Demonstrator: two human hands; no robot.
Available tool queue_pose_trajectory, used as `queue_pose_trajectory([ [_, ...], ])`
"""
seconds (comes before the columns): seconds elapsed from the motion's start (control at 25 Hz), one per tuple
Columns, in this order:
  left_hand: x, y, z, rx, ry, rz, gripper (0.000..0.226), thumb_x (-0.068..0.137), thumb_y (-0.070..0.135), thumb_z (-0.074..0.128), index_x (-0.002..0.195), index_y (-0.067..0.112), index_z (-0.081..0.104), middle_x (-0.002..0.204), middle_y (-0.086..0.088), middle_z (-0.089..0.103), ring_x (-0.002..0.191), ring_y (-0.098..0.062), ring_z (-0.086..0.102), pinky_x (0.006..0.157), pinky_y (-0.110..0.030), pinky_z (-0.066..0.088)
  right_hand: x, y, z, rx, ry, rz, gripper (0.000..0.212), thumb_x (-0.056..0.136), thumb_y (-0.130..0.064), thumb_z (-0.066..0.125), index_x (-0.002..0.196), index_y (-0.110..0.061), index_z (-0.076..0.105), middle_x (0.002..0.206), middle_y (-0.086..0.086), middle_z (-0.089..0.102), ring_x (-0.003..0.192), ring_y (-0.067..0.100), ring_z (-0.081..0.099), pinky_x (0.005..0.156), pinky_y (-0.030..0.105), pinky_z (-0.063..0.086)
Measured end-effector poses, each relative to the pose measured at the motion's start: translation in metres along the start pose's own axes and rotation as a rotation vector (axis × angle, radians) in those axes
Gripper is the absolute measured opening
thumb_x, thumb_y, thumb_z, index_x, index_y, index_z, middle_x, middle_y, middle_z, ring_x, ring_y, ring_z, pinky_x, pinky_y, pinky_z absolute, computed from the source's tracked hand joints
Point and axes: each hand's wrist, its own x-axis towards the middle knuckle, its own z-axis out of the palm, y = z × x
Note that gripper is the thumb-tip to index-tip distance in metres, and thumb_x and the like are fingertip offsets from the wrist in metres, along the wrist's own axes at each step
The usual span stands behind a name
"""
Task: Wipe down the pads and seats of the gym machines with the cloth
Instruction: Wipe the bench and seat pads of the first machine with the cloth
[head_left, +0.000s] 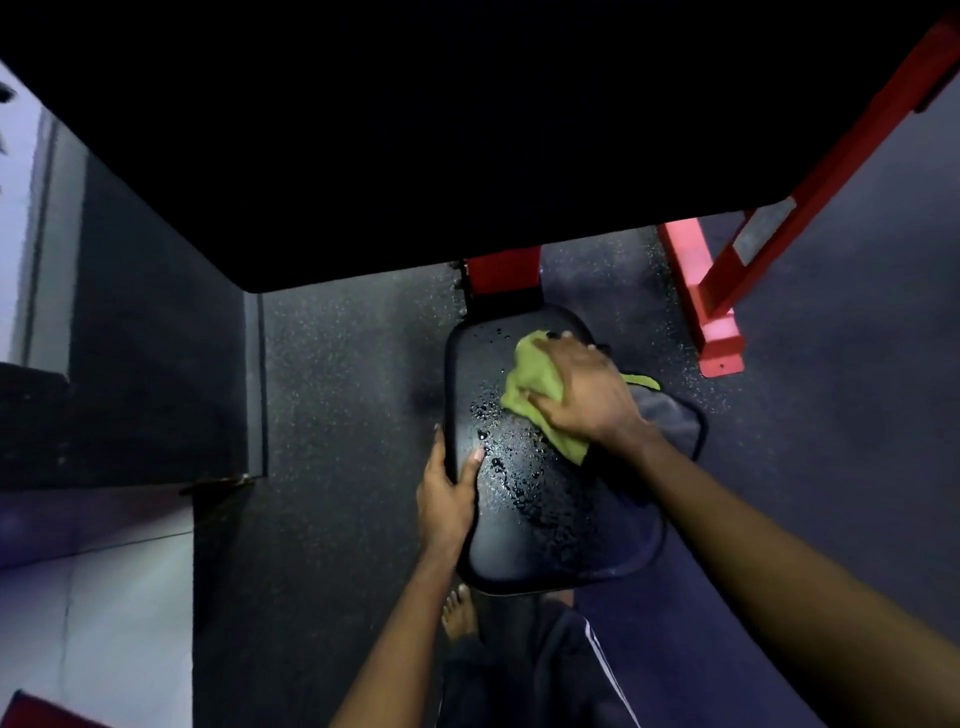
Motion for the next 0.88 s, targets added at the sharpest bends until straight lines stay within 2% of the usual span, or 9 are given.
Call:
queue_pose_trajectory([
  [0.08, 0.001, -0.005, -0.002, -0.002, -0.008, 0.013, 0.075, 0.092, 0.050, 0.065, 0.156, 0.028, 0.033, 0.148, -0.004, 0.052, 0.136, -0.020, 0.049, 0.109, -0.029, 0.040, 0.013, -0.006, 0.000, 0.065, 0.104, 0.178, 0.073, 0.087, -0.061, 0.060, 0.146, -0.020, 0.045, 0.142, 0.009, 0.058, 0.127, 0.031, 0.057, 0.107, 0.044, 0.045],
  [0.12, 0.002, -0.008, -0.003, 0.002, -0.010, 0.019, 0.076, 0.091, 0.051, 0.065, 0.156, 0.029, 0.032, 0.147, -0.005, 0.053, 0.136, -0.021, 0.050, 0.108, -0.029, 0.040, 0.010, -0.015, 0.005, 0.069, 0.134, 0.192, 0.071, 0.087, -0.058, 0.063, 0.145, -0.019, 0.048, 0.140, 0.010, 0.060, 0.123, 0.032, 0.060, 0.104, 0.042, 0.047],
  [0.2, -0.001, -0.010, -0.005, -0.002, -0.017, 0.033, 0.075, 0.092, 0.049, 0.065, 0.156, 0.028, 0.032, 0.147, -0.007, 0.052, 0.136, -0.022, 0.049, 0.105, -0.023, 0.038, -0.019, -0.039, 0.019, 0.068, 0.094, 0.112, 0.070, 0.089, -0.054, 0.064, 0.147, -0.019, 0.048, 0.143, 0.010, 0.059, 0.125, 0.031, 0.059, 0.105, 0.039, 0.045],
  [0.32, -0.004, -0.007, -0.007, 0.001, -0.028, 0.048, 0.073, 0.094, 0.044, 0.065, 0.157, 0.027, 0.030, 0.148, -0.009, 0.050, 0.137, -0.024, 0.047, 0.095, -0.014, 0.034, -0.058, -0.052, 0.030, 0.037, 0.002, -0.033, 0.076, 0.088, -0.061, 0.054, 0.153, -0.023, 0.041, 0.152, 0.009, 0.051, 0.141, 0.027, 0.046, 0.115, 0.040, 0.039],
  [0.4, -0.002, -0.010, -0.008, -0.006, -0.037, 0.057, 0.074, 0.094, 0.045, 0.065, 0.157, 0.028, 0.029, 0.148, -0.009, 0.051, 0.137, -0.025, 0.047, 0.100, -0.018, 0.036, -0.041, -0.046, 0.030, 0.028, 0.029, -0.030, 0.074, 0.089, -0.057, 0.054, 0.152, -0.020, 0.042, 0.152, 0.010, 0.051, 0.145, 0.028, 0.041, 0.114, 0.043, 0.041],
  [0.52, 0.000, -0.018, -0.009, -0.019, -0.067, 0.073, 0.076, 0.093, 0.048, 0.065, 0.157, 0.029, 0.029, 0.145, -0.008, 0.054, 0.133, -0.024, 0.052, 0.108, -0.031, 0.042, 0.010, -0.045, 0.026, 0.045, 0.127, 0.143, 0.072, 0.090, -0.051, 0.058, 0.149, -0.013, 0.045, 0.148, 0.015, 0.053, 0.145, 0.033, 0.041, 0.114, 0.047, 0.041],
  [0.6, 0.000, -0.025, -0.009, -0.013, -0.077, 0.060, 0.076, 0.093, 0.050, 0.064, 0.157, 0.031, 0.029, 0.144, -0.006, 0.056, 0.131, -0.023, 0.054, 0.108, -0.039, 0.046, 0.025, -0.052, 0.024, 0.028, 0.116, 0.219, 0.074, 0.092, -0.054, 0.059, 0.150, -0.011, 0.043, 0.151, 0.015, 0.050, 0.146, 0.033, 0.038, 0.118, 0.045, 0.036],
  [0.76, -0.010, -0.037, -0.011, -0.103, -0.106, 0.055, 0.071, 0.093, 0.050, 0.063, 0.155, 0.035, 0.030, 0.148, -0.001, 0.052, 0.135, -0.018, 0.051, 0.110, -0.041, 0.045, -0.029, -0.077, 0.037, 0.006, 0.052, 0.073, 0.076, 0.097, -0.061, 0.043, 0.156, -0.014, 0.034, 0.156, 0.013, 0.045, 0.147, 0.030, 0.037, 0.119, 0.046, 0.035],
  [0.88, -0.020, -0.043, -0.012, -0.097, -0.095, 0.052, 0.067, 0.095, 0.046, 0.061, 0.154, 0.037, 0.031, 0.152, 0.001, 0.047, 0.137, -0.019, 0.047, 0.110, -0.039, 0.044, -0.060, -0.083, 0.046, -0.034, 0.014, -0.023, 0.073, 0.098, -0.050, 0.048, 0.157, -0.012, 0.029, 0.155, 0.016, 0.044, 0.145, 0.032, 0.039, 0.117, 0.046, 0.036],
])
